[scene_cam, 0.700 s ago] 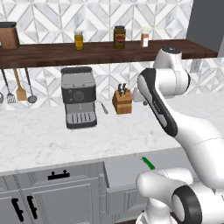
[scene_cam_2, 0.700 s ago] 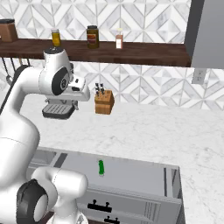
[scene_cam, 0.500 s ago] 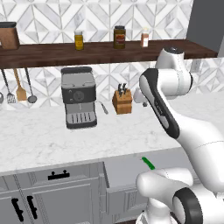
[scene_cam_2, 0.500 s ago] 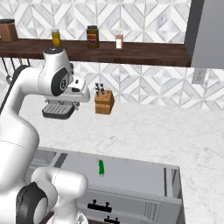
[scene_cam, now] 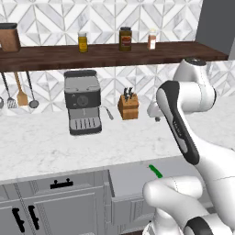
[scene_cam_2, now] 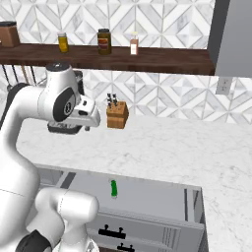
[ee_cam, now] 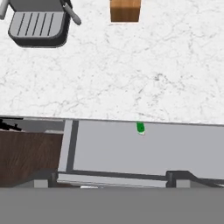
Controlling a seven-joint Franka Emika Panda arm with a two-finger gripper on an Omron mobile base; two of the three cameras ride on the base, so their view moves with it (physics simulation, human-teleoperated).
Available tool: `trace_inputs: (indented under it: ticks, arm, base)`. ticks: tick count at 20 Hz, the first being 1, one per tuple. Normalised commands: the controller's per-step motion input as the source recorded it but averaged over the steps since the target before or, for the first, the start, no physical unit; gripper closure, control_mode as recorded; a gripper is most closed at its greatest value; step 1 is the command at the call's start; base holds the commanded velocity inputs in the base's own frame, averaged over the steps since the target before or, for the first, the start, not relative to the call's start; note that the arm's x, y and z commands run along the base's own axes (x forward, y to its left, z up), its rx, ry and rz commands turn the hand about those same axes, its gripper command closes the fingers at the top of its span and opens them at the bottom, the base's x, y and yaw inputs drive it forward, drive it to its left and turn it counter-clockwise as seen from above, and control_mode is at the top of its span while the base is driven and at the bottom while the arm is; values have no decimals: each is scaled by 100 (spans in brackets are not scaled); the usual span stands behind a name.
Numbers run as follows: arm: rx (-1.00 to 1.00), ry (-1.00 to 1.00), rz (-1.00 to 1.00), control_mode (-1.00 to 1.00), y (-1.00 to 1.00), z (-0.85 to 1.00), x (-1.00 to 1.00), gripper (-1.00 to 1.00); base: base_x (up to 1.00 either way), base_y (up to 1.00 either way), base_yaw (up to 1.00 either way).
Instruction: Pick up the knife from the drawer and place it on the cutting board. Then place the meat from the plate to the cutting board.
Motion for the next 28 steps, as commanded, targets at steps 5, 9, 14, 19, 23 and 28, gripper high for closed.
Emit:
trace_inputs:
  ticks: [5,9,14,19,23,28]
  arm:
    - [0,0,0,100,0,0,0,-100]
    - [0,0,0,100,0,0,0,-100]
    - [0,0,0,100,0,0,0,-100]
    - [0,0,0,100,0,0,0,-100]
    - [0,0,0,100,0,0,0,-100]
    - [0,0,0,100,0,0,0,-100]
  base:
    - [-32,0,-3]
    - [-69,0,-8]
    - [-38,2,-11]
    - [-17,26,-27]
    - [-4,31,-33]
    - [0,46,-31]
